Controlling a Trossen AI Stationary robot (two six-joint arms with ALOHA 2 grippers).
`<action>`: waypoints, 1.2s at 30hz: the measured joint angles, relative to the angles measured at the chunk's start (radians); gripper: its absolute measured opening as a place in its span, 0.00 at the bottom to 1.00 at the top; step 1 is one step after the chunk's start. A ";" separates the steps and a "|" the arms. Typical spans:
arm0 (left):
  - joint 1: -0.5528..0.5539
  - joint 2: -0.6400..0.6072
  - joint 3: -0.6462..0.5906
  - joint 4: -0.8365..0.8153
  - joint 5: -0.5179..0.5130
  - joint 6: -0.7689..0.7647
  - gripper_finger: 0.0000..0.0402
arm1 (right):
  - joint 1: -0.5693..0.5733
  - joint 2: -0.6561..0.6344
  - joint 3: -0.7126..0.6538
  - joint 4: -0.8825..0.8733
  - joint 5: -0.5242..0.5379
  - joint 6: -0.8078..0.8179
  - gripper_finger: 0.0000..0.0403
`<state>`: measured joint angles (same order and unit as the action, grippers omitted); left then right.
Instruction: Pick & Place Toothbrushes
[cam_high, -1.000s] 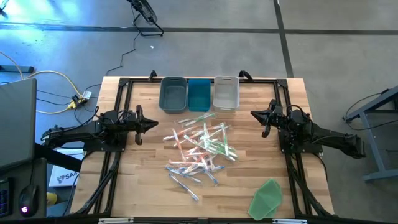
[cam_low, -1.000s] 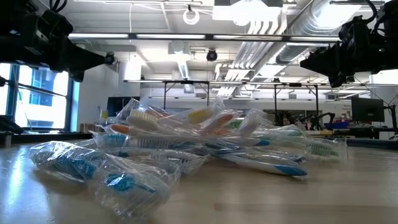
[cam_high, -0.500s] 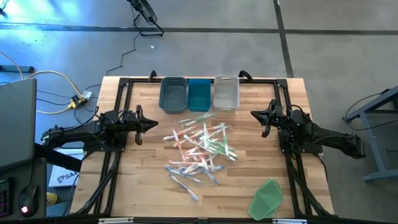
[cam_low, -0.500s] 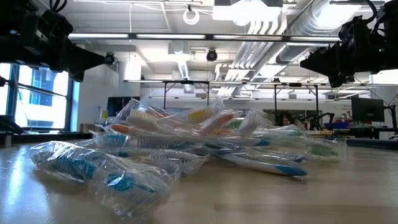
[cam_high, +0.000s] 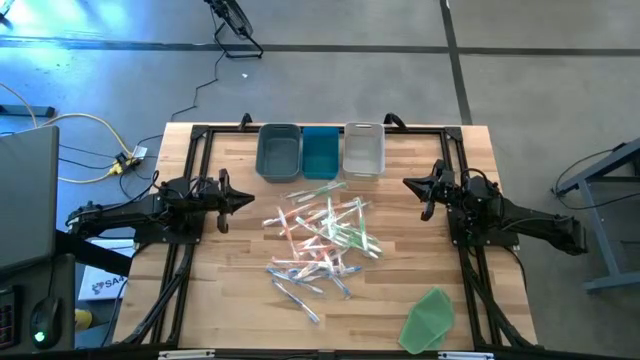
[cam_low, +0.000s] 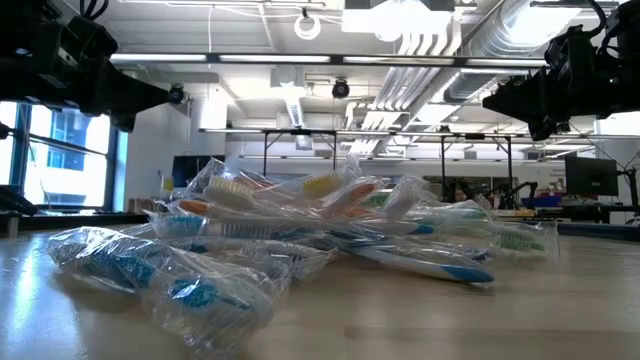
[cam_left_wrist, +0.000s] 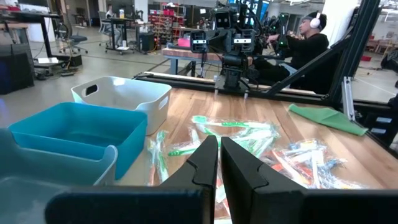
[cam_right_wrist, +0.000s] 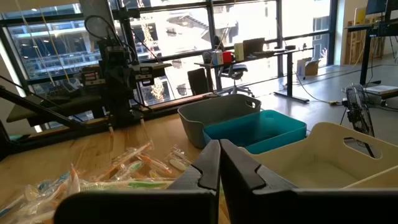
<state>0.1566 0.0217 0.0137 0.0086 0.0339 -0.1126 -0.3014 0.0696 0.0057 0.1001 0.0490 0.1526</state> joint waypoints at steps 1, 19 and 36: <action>0.000 0.000 0.000 0.000 0.002 -0.027 0.05 | 0.000 0.000 0.000 0.000 0.000 0.000 0.01; 0.000 0.000 0.000 0.000 0.005 -0.102 0.05 | 0.000 0.000 0.000 0.010 0.060 0.000 0.01; 0.000 0.000 0.033 0.004 -0.001 0.020 0.05 | 0.000 0.000 0.000 0.164 -0.053 0.001 0.01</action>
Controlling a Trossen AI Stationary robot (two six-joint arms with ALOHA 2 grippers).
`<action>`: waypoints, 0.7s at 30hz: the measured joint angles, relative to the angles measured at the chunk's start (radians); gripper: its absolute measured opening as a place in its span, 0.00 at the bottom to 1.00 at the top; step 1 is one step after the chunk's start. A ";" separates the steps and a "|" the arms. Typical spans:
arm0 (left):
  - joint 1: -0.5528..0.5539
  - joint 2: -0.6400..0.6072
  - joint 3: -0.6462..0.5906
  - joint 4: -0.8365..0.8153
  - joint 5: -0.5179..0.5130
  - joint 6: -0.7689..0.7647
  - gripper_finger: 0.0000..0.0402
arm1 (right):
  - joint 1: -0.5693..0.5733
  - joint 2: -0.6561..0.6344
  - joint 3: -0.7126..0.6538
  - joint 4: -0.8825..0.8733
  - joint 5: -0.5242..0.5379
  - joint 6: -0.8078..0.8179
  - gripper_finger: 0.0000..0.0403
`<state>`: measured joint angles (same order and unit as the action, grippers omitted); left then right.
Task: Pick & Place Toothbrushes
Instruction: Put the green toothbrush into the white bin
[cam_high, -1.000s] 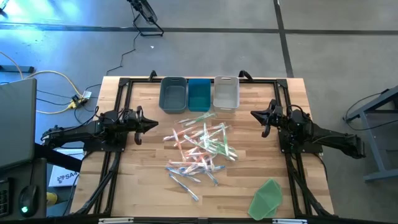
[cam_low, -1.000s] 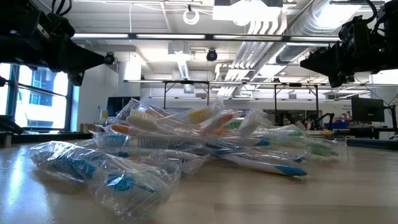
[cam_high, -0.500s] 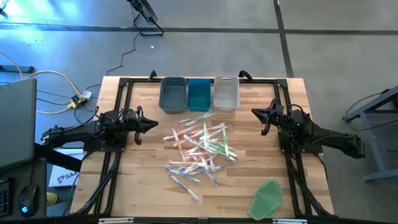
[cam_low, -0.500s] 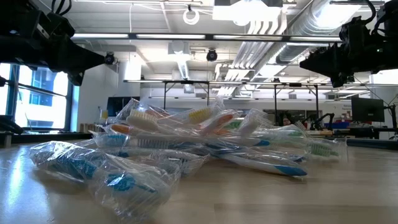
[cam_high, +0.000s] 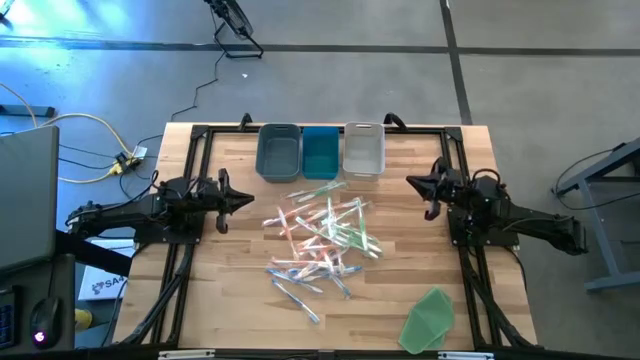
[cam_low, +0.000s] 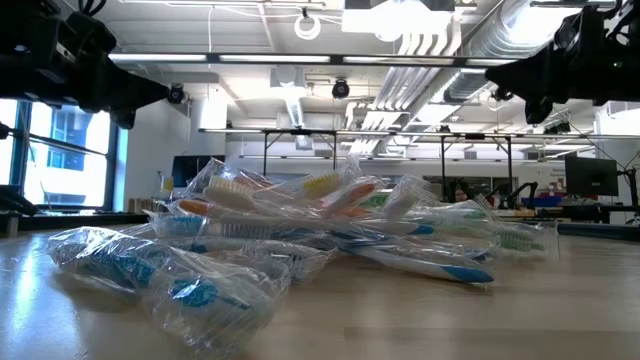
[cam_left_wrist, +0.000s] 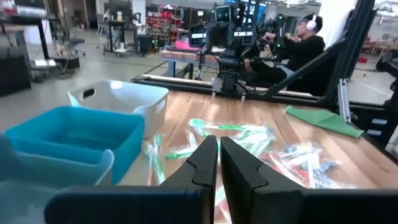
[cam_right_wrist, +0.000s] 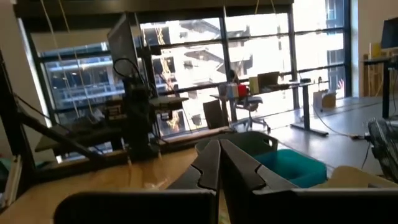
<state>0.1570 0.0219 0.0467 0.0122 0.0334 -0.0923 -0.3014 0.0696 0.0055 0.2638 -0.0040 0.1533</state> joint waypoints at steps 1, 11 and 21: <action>0.000 0.000 0.001 0.000 0.000 -0.013 0.05 | 0.000 0.000 0.000 0.004 0.000 0.000 0.01; 0.000 0.000 0.004 0.005 -0.003 -0.018 0.05 | 0.000 0.000 0.000 0.005 0.005 0.008 0.01; 0.000 0.000 0.006 0.010 -0.003 -0.018 0.05 | 0.000 0.000 0.001 0.006 0.035 0.032 0.01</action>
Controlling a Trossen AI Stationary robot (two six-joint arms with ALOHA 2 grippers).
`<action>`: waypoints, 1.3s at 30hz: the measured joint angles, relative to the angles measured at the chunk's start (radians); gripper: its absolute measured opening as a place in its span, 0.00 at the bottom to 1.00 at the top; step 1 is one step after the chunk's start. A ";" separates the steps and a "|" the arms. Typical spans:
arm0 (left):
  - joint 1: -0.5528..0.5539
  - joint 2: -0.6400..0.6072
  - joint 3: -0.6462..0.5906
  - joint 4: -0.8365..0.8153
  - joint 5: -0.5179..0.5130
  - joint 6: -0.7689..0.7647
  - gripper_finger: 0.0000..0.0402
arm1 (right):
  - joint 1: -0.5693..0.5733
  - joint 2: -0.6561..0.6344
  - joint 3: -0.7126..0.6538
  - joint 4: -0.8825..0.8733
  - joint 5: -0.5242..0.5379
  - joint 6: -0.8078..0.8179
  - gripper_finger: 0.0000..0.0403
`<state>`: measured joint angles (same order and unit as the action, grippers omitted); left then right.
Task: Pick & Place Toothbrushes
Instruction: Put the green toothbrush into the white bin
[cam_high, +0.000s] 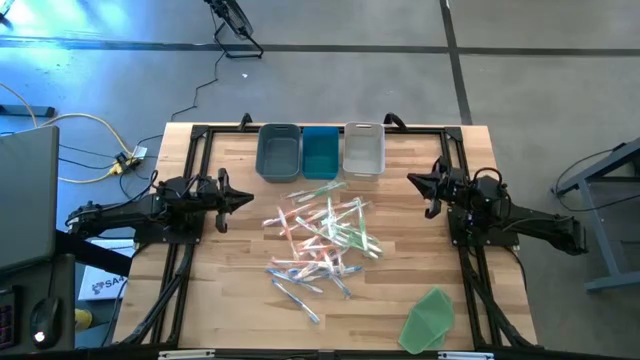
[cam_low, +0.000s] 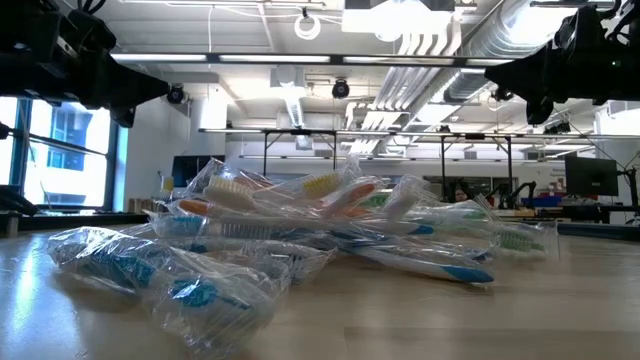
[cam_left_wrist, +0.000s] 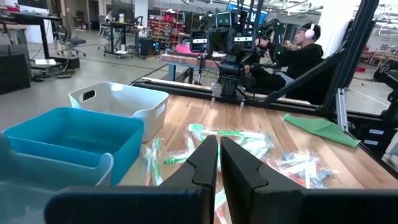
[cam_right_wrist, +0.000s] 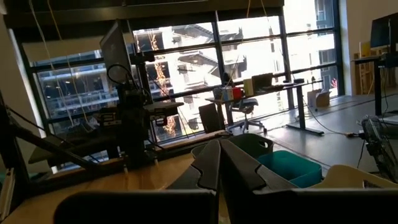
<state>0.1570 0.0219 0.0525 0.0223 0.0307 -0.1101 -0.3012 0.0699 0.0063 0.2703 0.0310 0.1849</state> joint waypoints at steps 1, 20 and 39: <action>0.000 0.000 0.000 0.000 0.000 0.000 0.05 | 0.000 0.001 0.000 0.000 -0.002 0.001 0.01; 0.000 0.000 0.001 0.007 0.001 0.000 0.05 | 0.000 0.141 0.080 -0.004 -0.004 -0.016 0.01; 0.000 0.000 0.001 0.006 0.001 -0.001 0.05 | 0.000 0.517 0.326 -0.074 0.019 -0.006 0.01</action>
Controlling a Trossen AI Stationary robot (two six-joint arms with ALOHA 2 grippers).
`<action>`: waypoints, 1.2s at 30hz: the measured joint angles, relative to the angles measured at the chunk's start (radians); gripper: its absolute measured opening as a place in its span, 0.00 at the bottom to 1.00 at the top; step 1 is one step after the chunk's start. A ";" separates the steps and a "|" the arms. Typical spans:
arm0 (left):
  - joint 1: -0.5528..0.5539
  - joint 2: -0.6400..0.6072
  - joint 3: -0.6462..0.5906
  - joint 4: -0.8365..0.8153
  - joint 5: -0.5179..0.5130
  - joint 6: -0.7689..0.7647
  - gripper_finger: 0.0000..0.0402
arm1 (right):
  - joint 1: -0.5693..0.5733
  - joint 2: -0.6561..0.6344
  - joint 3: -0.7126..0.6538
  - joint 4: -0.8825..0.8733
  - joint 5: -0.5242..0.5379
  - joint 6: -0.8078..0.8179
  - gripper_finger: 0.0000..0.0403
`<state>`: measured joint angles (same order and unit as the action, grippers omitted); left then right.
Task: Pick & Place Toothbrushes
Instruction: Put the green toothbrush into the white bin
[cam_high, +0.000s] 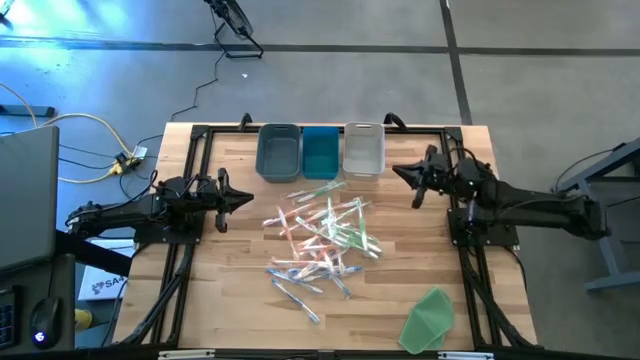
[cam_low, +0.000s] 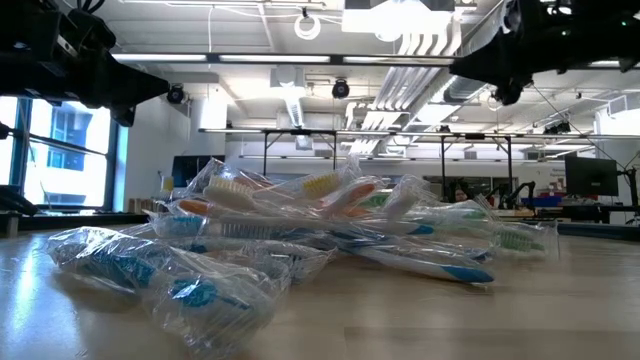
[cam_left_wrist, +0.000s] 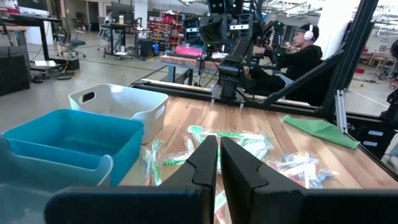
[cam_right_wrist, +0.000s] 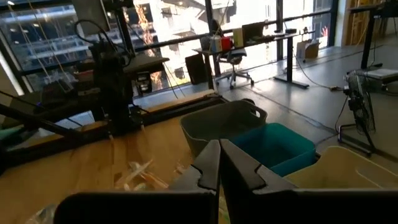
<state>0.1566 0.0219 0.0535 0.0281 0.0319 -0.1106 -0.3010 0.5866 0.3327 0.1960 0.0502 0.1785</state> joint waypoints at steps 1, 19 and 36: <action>0.000 0.000 0.000 0.000 0.000 -0.001 0.05 | 0.000 0.021 0.018 -0.014 0.000 0.000 0.01; 0.000 0.000 0.000 0.000 0.002 -0.007 0.05 | 0.099 0.256 0.301 -0.377 0.062 0.064 0.01; 0.000 0.000 0.000 0.001 -0.002 -0.133 0.05 | 0.255 0.311 0.319 -0.397 0.187 0.218 0.01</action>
<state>0.1567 0.0216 0.0536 0.0288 0.0303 -0.2436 -0.0465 0.8977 0.6514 -0.2006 0.2368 0.3967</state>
